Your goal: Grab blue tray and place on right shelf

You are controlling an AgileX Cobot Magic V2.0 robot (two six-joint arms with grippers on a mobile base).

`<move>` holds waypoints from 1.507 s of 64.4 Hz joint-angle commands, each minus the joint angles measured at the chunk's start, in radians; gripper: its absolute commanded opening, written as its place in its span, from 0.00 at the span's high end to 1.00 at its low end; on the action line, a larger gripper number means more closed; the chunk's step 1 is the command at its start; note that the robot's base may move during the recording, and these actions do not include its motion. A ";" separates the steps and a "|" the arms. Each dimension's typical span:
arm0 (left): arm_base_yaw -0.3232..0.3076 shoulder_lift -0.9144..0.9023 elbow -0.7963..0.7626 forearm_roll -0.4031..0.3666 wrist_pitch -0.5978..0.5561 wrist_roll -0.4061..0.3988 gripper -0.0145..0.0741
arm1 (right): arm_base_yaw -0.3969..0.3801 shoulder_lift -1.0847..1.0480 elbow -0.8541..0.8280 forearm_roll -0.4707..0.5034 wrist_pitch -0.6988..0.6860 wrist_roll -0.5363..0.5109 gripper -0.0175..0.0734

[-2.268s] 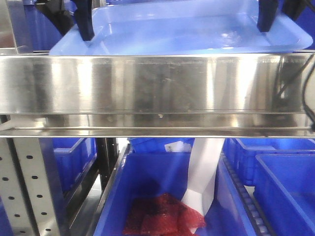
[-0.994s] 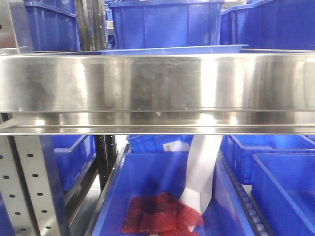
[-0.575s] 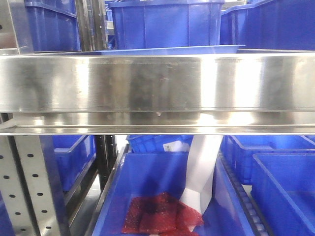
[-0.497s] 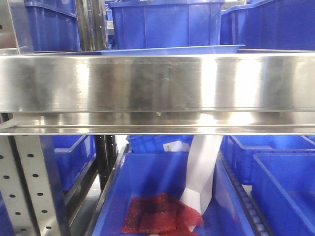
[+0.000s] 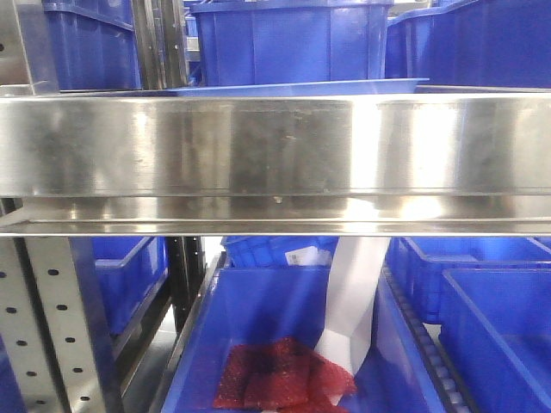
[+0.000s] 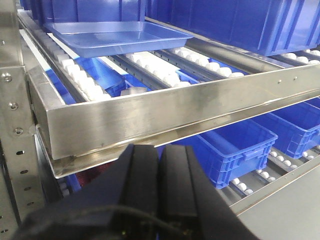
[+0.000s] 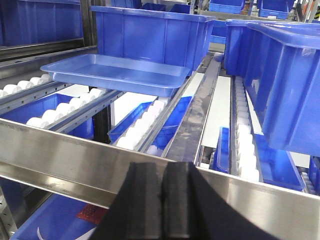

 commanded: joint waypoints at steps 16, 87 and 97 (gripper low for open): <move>0.093 0.006 -0.018 -0.081 -0.089 0.122 0.89 | 0.001 0.013 -0.025 -0.017 -0.096 -0.008 0.75; 0.726 -0.109 0.540 -0.269 -0.736 0.320 0.89 | 0.001 0.013 -0.025 -0.017 -0.094 -0.008 0.75; 0.726 -0.109 0.540 -0.269 -0.736 0.320 0.89 | 0.001 0.013 -0.025 -0.017 -0.094 -0.008 0.75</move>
